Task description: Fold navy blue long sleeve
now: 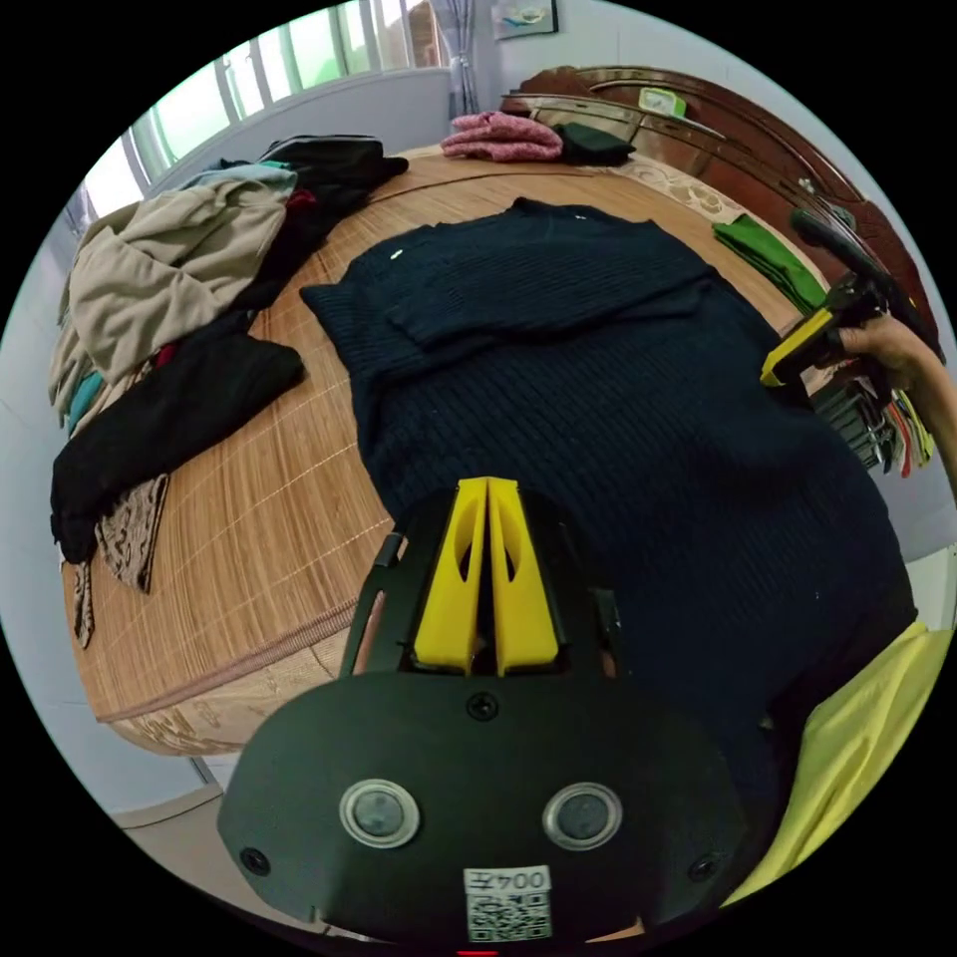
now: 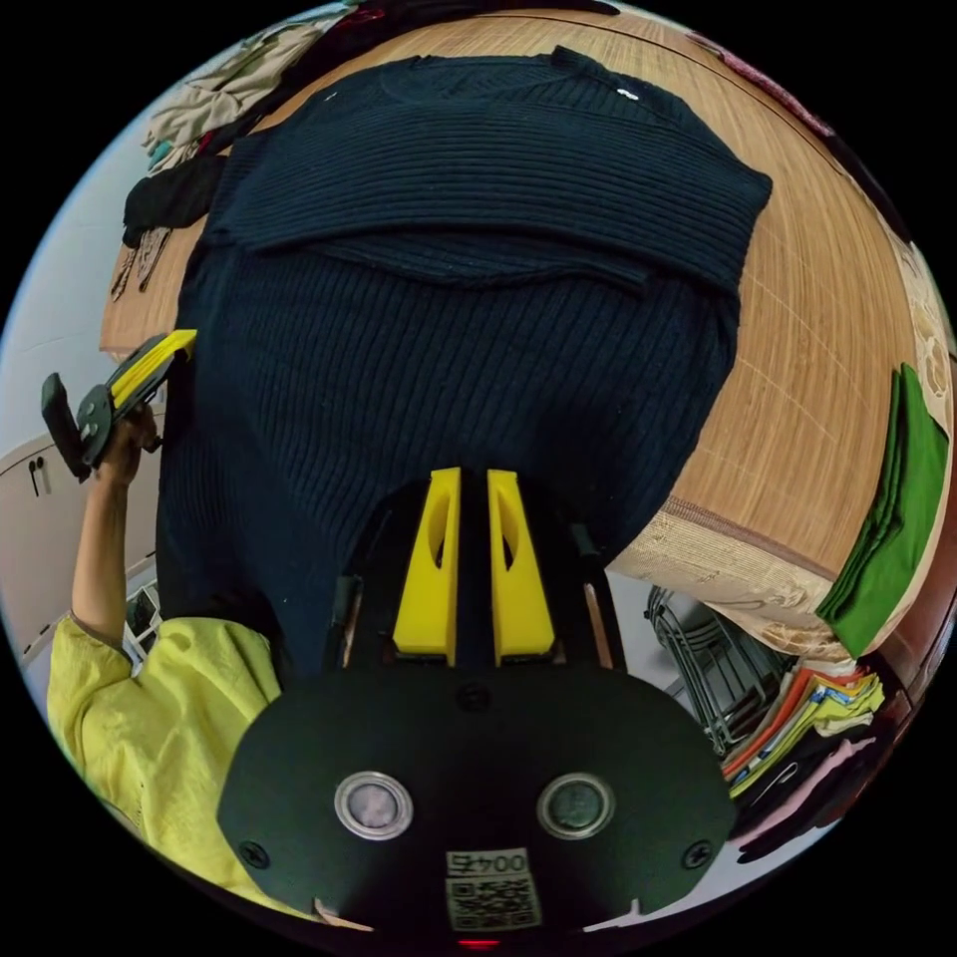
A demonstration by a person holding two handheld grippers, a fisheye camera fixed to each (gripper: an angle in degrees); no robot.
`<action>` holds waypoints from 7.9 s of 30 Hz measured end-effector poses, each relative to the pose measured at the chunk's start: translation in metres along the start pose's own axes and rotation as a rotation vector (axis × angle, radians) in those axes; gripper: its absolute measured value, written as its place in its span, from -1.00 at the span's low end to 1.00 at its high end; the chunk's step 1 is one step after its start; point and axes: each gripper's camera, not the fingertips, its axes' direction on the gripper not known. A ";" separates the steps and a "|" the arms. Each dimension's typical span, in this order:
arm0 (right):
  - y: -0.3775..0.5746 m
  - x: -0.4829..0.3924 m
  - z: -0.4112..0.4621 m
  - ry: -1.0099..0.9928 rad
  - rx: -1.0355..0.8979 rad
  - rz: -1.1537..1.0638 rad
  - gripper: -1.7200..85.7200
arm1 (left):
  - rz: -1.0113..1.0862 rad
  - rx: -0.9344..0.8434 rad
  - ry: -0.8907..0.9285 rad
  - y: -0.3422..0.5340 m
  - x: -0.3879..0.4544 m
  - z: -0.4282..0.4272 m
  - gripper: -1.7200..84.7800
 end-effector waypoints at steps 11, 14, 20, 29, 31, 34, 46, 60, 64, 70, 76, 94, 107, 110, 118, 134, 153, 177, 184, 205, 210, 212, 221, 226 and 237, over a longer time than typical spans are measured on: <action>0.042 -0.011 0.008 -0.040 0.132 0.012 -0.83 | 0.012 0.003 -0.006 0.004 0.008 -0.020 -0.95; 0.054 -0.017 0.011 -0.016 0.157 -0.006 -0.83 | -0.007 0.023 -0.005 0.012 0.006 -0.025 -0.95; 0.072 -0.023 0.014 -0.001 0.156 0.006 -0.83 | -0.021 -0.002 0.003 0.019 0.001 -0.034 -0.95; 0.106 -0.033 0.020 0.068 0.178 -0.035 -0.82 | -0.025 -0.028 -0.007 0.029 -0.008 -0.041 -0.95; 0.115 -0.034 0.021 0.078 0.175 -0.052 -0.81 | -0.036 -0.029 0.002 0.032 -0.012 -0.042 -0.95; 0.129 -0.034 0.023 0.093 0.195 -0.048 -0.81 | -0.038 -0.024 0.001 0.037 -0.016 -0.044 -0.95; 0.231 -0.011 0.010 -0.169 0.480 0.018 -0.58 | -0.059 0.082 0.180 0.100 -0.057 -0.095 -0.94; 0.318 0.011 0.013 -0.256 0.856 0.147 -0.64 | -0.075 0.103 0.192 0.161 -0.034 -0.116 -0.79; 0.321 0.017 0.013 -0.266 0.817 0.152 -0.69 | -0.109 0.120 0.215 0.148 -0.045 -0.107 -0.79; 0.297 0.031 -0.004 -0.131 0.781 0.147 -0.71 | -0.097 0.138 0.147 0.095 -0.068 -0.089 -0.80; 0.237 0.068 -0.028 -0.043 0.713 0.179 -0.70 | -0.132 0.116 0.063 0.017 -0.101 -0.052 -0.76; 0.146 0.120 -0.018 0.086 0.537 0.088 -0.66 | -0.175 0.024 0.075 -0.067 -0.145 0.061 -0.67; 0.251 0.130 -0.028 -0.031 0.714 0.045 -0.66 | -0.204 0.087 0.226 0.005 -0.149 0.045 -0.65; 0.288 0.129 -0.020 -0.068 0.726 0.019 -0.68 | -0.190 0.067 0.261 0.043 -0.134 0.034 -0.65; 0.387 0.158 0.014 -0.161 0.774 0.109 -0.73 | -0.320 -0.027 0.326 0.135 -0.107 0.044 -0.60; 0.472 0.310 0.097 -0.495 0.739 0.426 -0.70 | -0.405 -0.085 0.364 0.181 -0.090 0.134 -0.80; 0.525 0.407 0.139 -0.680 0.701 0.376 -0.93 | -0.520 0.029 0.643 0.254 -0.125 0.189 -0.92; 0.613 0.480 0.256 -0.845 0.613 0.458 -0.78 | -0.780 0.014 0.937 0.431 -0.151 0.370 -0.89; 0.671 0.460 0.286 -0.917 0.591 0.400 -0.78 | -0.788 0.010 1.047 0.493 -0.123 0.382 -0.83; 0.759 0.458 0.363 -1.067 0.635 0.471 -0.75 | -0.931 0.048 1.118 0.575 -0.087 0.430 -0.77; 0.769 0.456 0.373 -1.057 0.630 0.494 -0.73 | -0.901 0.001 1.133 0.577 -0.078 0.443 -0.76; 0.773 0.455 0.377 -1.069 0.626 0.495 -0.73 | -0.903 0.000 1.132 0.580 -0.077 0.445 -0.76; 0.791 0.444 0.385 -1.133 0.626 0.470 -0.74 | -0.860 -0.011 1.156 0.585 -0.069 0.446 -0.76; 0.797 0.432 0.381 -1.127 0.606 0.426 -0.75 | -0.829 -0.017 1.176 0.586 -0.066 0.444 -0.76; 0.805 0.418 0.378 -1.176 0.629 0.436 -0.77 | -0.808 -0.021 1.172 0.586 -0.067 0.442 -0.76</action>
